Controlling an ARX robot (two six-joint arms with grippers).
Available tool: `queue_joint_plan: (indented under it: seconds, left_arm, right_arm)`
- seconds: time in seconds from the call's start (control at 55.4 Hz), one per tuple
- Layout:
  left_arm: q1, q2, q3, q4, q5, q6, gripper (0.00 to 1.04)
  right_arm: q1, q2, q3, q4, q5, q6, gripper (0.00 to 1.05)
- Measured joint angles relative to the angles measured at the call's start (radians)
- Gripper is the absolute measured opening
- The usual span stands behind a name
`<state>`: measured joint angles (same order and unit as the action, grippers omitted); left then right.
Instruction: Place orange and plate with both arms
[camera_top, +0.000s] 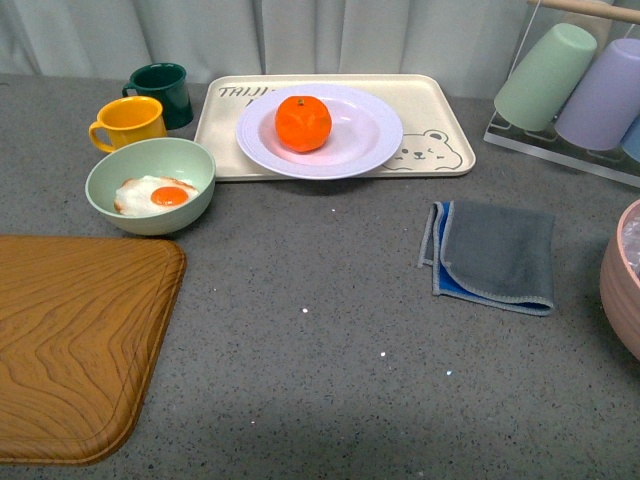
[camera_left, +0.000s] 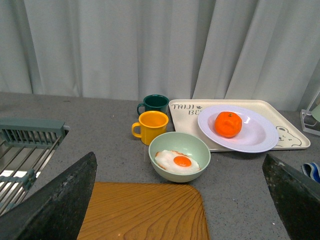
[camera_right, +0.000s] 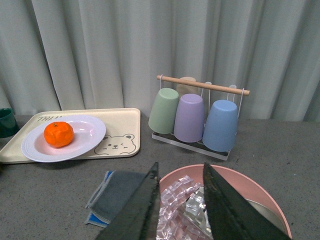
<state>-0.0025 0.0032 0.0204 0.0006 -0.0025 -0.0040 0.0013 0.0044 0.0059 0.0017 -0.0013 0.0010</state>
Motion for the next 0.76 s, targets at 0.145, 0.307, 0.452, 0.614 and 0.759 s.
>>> queue_joint_plan:
  seconds: [0.145,0.307,0.452,0.614,0.759]
  left_arm:
    - [0.0,0.0,0.0,0.0,0.0,0.0,0.98]
    - [0.0,0.0,0.0,0.0,0.0,0.0,0.98]
    - [0.0,0.0,0.0,0.0,0.0,0.0,0.98]
    - [0.0,0.0,0.0,0.0,0.0,0.0,0.98]
    - [0.0,0.0,0.0,0.0,0.0,0.0,0.98]
  right_arm:
    - [0.0,0.0,0.0,0.0,0.0,0.0,0.59]
    - [0.0,0.0,0.0,0.0,0.0,0.0,0.89]
    - [0.0,0.0,0.0,0.0,0.0,0.001,0.94]
    - [0.0,0.0,0.0,0.0,0.0,0.001,0.95]
    - [0.0,0.0,0.0,0.0,0.0,0.001,0.95]
